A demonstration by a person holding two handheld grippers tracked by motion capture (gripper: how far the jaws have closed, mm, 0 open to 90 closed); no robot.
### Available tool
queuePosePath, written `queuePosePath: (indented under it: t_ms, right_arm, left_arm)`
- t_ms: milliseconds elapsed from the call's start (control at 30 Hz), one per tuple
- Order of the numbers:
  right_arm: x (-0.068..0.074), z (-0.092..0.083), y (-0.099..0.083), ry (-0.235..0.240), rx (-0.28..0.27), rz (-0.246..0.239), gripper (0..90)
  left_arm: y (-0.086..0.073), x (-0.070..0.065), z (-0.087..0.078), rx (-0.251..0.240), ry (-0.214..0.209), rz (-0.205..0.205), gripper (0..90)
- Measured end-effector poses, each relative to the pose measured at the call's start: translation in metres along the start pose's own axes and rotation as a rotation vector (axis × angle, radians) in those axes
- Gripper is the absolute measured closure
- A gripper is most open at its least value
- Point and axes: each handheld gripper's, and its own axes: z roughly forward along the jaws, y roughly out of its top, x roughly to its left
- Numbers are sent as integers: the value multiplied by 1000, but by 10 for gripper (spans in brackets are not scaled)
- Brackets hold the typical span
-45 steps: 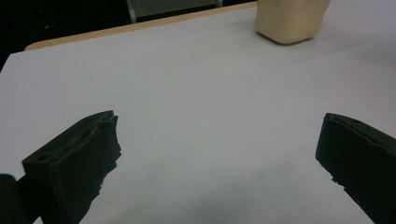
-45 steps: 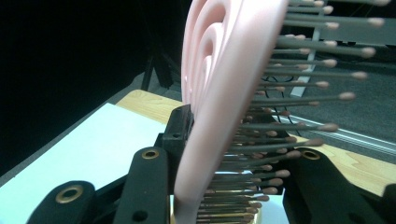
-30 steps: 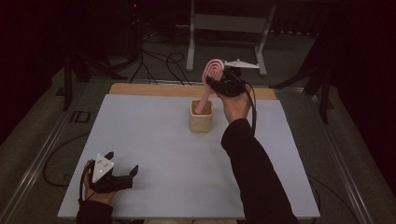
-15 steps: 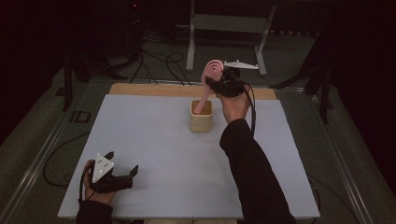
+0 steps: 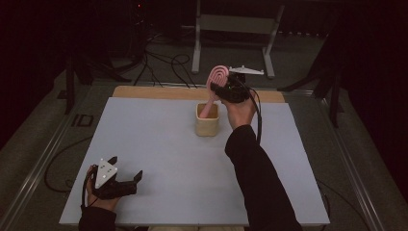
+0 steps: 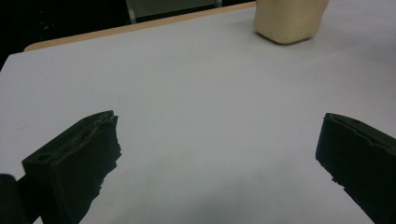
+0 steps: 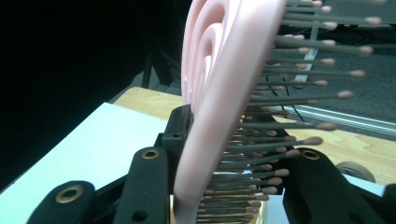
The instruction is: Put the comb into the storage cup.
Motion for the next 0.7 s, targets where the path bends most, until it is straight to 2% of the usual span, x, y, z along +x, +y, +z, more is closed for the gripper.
queuePosePath:
  t_ms: [700]
  right_arm:
    - [2,15,-20,8,43,3,635]
  left_arm:
    - [0,0,0,1,1,1,1]
